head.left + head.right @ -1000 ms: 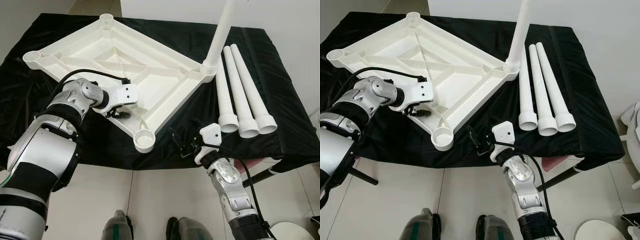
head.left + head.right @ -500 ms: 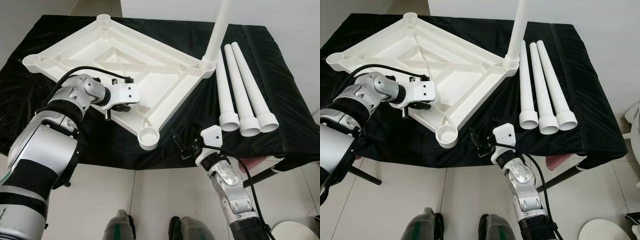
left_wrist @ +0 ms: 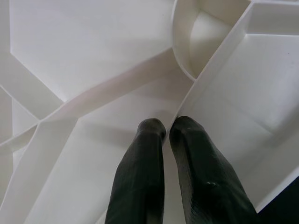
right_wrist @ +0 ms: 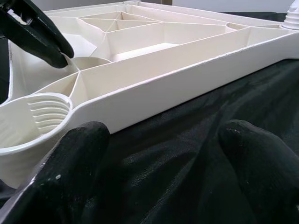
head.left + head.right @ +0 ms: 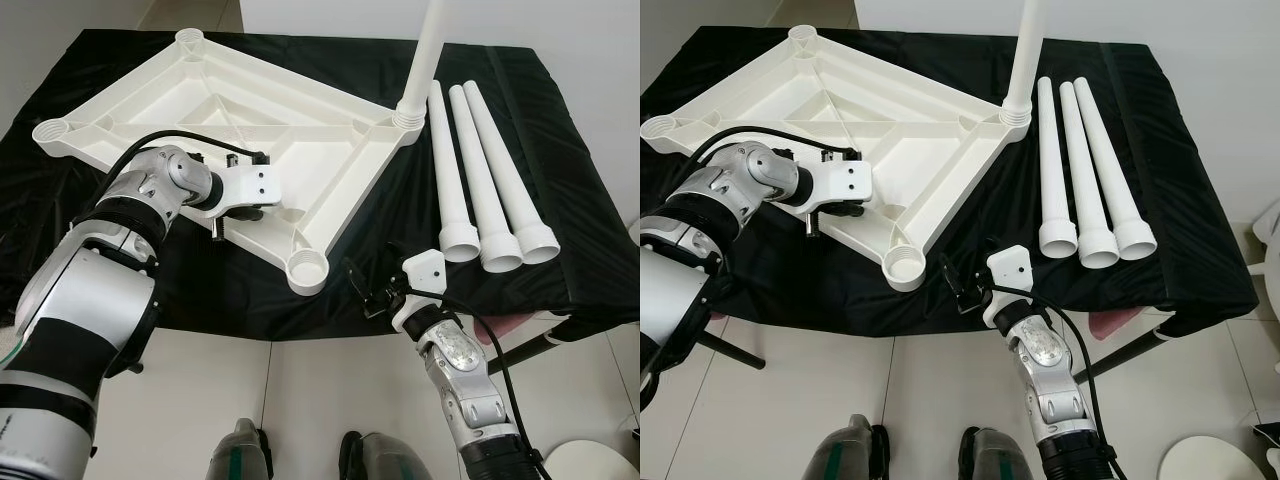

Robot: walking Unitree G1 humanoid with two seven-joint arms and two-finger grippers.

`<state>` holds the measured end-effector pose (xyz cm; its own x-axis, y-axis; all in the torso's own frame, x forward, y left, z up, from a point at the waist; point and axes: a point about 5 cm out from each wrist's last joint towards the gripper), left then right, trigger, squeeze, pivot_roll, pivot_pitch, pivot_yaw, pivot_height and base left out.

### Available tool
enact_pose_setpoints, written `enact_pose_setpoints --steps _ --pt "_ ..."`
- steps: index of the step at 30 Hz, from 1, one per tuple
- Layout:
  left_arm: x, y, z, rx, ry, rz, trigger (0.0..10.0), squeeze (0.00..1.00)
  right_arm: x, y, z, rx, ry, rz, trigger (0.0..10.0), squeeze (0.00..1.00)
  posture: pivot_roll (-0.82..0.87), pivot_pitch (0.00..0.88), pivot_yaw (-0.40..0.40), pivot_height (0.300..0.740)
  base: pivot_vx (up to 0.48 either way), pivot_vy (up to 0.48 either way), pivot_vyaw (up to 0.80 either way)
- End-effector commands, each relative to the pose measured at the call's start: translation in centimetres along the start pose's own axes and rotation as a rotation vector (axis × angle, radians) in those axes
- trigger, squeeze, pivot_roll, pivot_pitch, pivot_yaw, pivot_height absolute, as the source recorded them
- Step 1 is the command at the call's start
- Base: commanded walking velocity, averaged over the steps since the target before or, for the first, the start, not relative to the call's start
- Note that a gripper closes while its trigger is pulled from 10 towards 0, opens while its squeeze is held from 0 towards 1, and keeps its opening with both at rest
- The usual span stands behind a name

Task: Building children table

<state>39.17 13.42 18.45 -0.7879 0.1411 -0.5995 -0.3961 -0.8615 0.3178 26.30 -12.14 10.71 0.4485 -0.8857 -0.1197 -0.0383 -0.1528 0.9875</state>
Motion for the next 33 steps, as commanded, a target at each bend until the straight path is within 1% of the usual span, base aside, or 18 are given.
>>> enact_pose_setpoints --steps 1,4,5,8,9,12,13,14,22,24,26,30,31,32,33 --pt "1.0 0.2 -1.2 0.058 -0.007 0.138 0.0 0.0 -0.2 -0.3 0.1 -0.014 -0.003 -0.007 10.0 0.0 -0.04 0.12 0.04 0.74 0.0 0.0 0.0" --pt "0.4 1.0 -1.4 0.092 0.033 0.157 0.0 0.0 -0.2 -0.3 0.0 -0.014 -0.002 -0.007 10.0 0.0 -0.04 0.12 0.041 0.74 0.0 0.0 0.0" --pt "0.3 1.2 -1.5 0.097 0.043 0.163 2.9 0.0 -0.3 -0.3 0.0 -0.014 0.0 -0.007 10.0 0.0 -0.04 0.12 0.041 0.74 0.0 0.0 0.0" --pt "0.3 1.3 -1.5 0.1 0.048 0.167 2.9 0.0 -0.3 -0.3 0.0 -0.014 0.001 -0.007 10.0 0.0 -0.04 0.12 0.041 0.74 0.0 0.0 0.0" --pt "0.4 1.3 -1.6 0.105 0.039 0.176 10.0 1.0 -0.3 -0.3 0.0 -0.014 0.002 -0.005 10.0 0.0 -0.04 0.121 0.042 0.74 0.0 0.0 0.0" --pt "0.6 1.5 -1.7 0.119 0.018 0.16 10.0 1.0 -0.3 -0.3 0.0 -0.016 0.002 -0.003 10.0 0.0 -0.04 0.121 0.042 0.74 0.0 0.0 0.0" --pt "0.6 1.5 -1.7 0.115 0.023 0.153 10.0 0.89 -0.3 -0.3 0.0 -0.018 0.002 -0.003 10.0 0.0 -0.04 0.121 0.042 0.74 0.0 0.0 0.0" --pt "0.6 1.5 -1.7 0.114 0.019 0.145 10.0 0.0 -0.3 -0.3 0.0 -0.019 0.002 -0.002 10.0 0.0 -0.03 0.121 0.039 0.74 0.0 0.0 0.0" --pt "0.8 1.4 -1.8 0.111 0.009 0.145 10.0 0.0 -0.2 -0.3 -0.1 -0.019 0.004 0.002 10.0 0.0 -0.03 0.118 0.038 0.74 0.0 0.0 0.0" --pt "1.1 1.0 -1.9 0.083 -0.003 0.132 10.0 0.0 -0.2 -0.3 -0.2 -0.017 0.007 0.003 10.0 0.0 -0.03 0.113 0.037 0.74 0.0 0.0 0.0" --pt "1.1 1.0 -1.9 0.083 -0.003 0.132 10.0 0.0 -0.2 -0.3 -0.2 -0.017 0.007 0.003 10.0 0.0 -0.03 0.113 0.037 0.74 0.0 0.0 0.0" --pt "1.7 0.6 -2.2 0.033 -0.029 0.101 10.0 0.0 -0.3 -0.3 -0.2 -0.017 0.007 0.003 10.0 0.0 -0.04 0.109 0.043 0.74 0.0 0.0 0.0" --pt "1.9 0.5 -2.3 0.02 -0.037 0.091 6.8 0.0 -0.3 -0.3 -0.2 -0.017 0.006 0.002 10.0 0.0 -0.04 0.109 0.043 0.74 0.0 0.0 0.0" --pt "1.9 0.5 -2.3 0.02 -0.037 0.091 6.8 0.0 -0.3 -0.3 -0.2 -0.017 0.006 0.002 10.0 0.0 -0.04 0.109 0.043 0.74 0.0 0.0 0.0" --pt "2.0 0.4 -2.4 0.01 -0.04 0.088 4.7 0.0 -0.3 -0.3 -0.2 -0.016 0.005 0.002 10.0 0.0 -0.04 0.109 0.047 0.74 0.0 0.0 0.0"
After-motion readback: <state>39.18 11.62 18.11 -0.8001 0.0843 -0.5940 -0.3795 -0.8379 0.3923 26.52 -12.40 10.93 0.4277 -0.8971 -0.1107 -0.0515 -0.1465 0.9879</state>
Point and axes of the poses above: a point about 5 cm out from each wrist's last joint towards the gripper, its own z axis pointing back from the gripper into the wrist, its own y axis along the axis of the wrist's last joint, x = y × z, and after that the axes turned 11 degrees about -z, right-handed
